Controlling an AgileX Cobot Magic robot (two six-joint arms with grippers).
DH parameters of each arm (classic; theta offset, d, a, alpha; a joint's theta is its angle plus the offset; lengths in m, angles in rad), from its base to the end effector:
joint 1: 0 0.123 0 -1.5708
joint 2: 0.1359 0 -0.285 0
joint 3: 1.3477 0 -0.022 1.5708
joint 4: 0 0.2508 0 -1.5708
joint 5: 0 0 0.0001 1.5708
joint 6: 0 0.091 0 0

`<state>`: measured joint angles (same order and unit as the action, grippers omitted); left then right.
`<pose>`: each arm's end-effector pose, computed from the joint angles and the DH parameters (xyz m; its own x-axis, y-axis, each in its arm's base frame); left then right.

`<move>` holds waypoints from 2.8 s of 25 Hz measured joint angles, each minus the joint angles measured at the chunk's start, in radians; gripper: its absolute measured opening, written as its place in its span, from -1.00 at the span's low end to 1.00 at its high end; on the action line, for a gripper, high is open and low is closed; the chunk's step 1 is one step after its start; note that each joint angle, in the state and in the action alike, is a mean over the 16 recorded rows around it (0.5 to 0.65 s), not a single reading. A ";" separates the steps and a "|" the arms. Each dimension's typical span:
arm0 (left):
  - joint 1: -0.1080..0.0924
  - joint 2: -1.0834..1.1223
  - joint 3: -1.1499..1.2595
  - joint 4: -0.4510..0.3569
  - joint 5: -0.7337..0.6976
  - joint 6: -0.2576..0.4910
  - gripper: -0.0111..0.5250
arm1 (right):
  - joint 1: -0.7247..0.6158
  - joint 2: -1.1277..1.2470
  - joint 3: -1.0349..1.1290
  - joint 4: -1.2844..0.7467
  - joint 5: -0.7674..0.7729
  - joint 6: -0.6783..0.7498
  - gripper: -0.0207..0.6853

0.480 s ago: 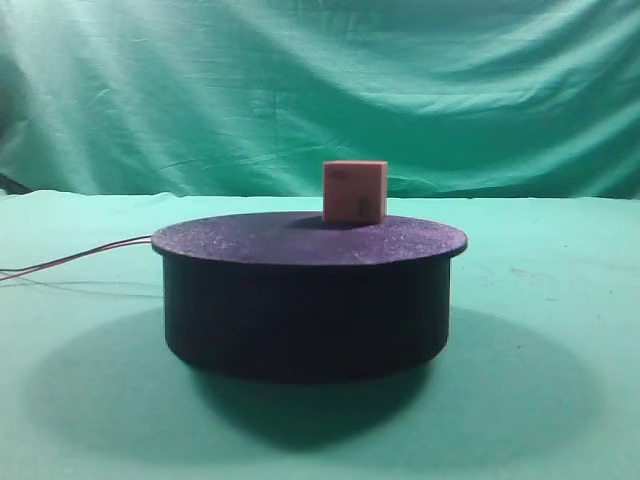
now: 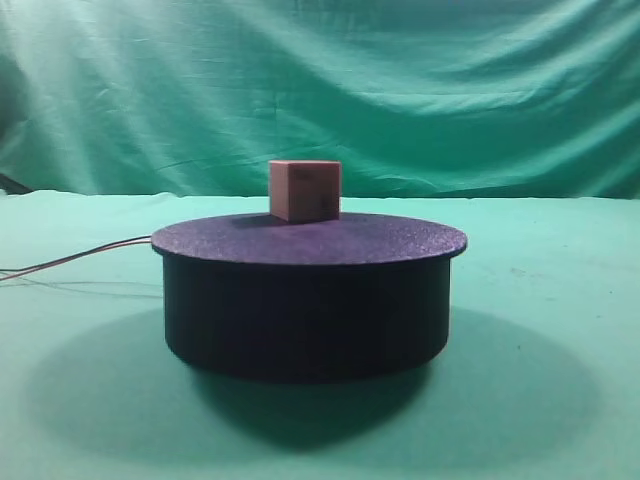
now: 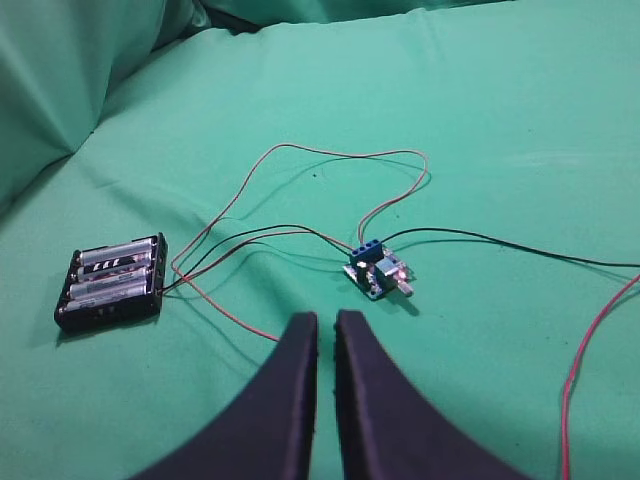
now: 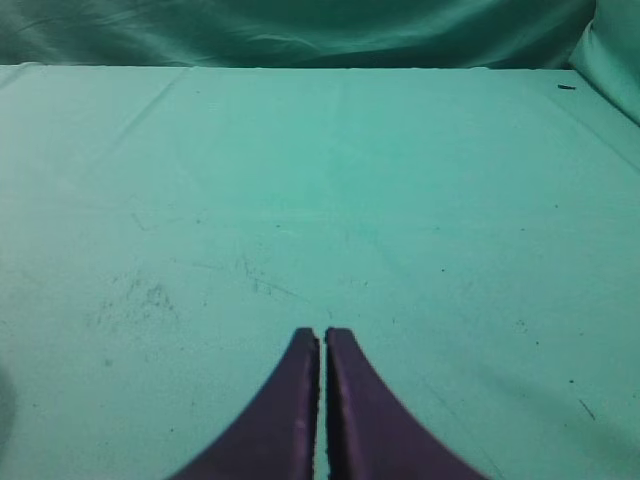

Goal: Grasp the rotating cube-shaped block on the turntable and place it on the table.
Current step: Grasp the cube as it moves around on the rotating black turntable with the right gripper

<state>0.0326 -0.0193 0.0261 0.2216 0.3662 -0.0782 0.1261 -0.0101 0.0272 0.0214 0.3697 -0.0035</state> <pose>0.0521 0.0089 0.1733 -0.2856 0.1191 -0.9509 -0.0720 0.9868 0.1452 0.0523 0.0073 0.1713 -0.2949 -0.0208 -0.9553 -0.1283 0.9916 0.0180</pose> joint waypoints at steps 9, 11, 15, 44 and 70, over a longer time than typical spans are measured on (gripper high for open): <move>0.000 0.000 0.000 0.000 0.000 0.000 -0.96 | 0.000 0.000 -0.002 0.017 -0.207 0.059 -0.94; 0.000 0.000 0.000 0.000 0.000 0.000 -0.96 | 0.000 0.004 -0.018 0.023 -0.252 0.079 -0.94; 0.000 0.000 0.000 0.000 0.000 0.000 -0.96 | 0.000 0.041 -0.093 0.035 -0.258 0.118 -0.94; 0.000 0.000 0.000 0.000 0.000 0.000 -0.96 | 0.401 0.976 -0.627 0.227 0.325 -0.199 -0.94; 0.000 0.000 0.000 0.000 0.000 0.000 -0.96 | 0.596 1.457 -0.871 0.220 0.274 0.054 0.79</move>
<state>0.0326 -0.0193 0.0261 0.2216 0.3662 -0.0782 0.7223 1.4464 -0.8435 0.2411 0.6440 0.0505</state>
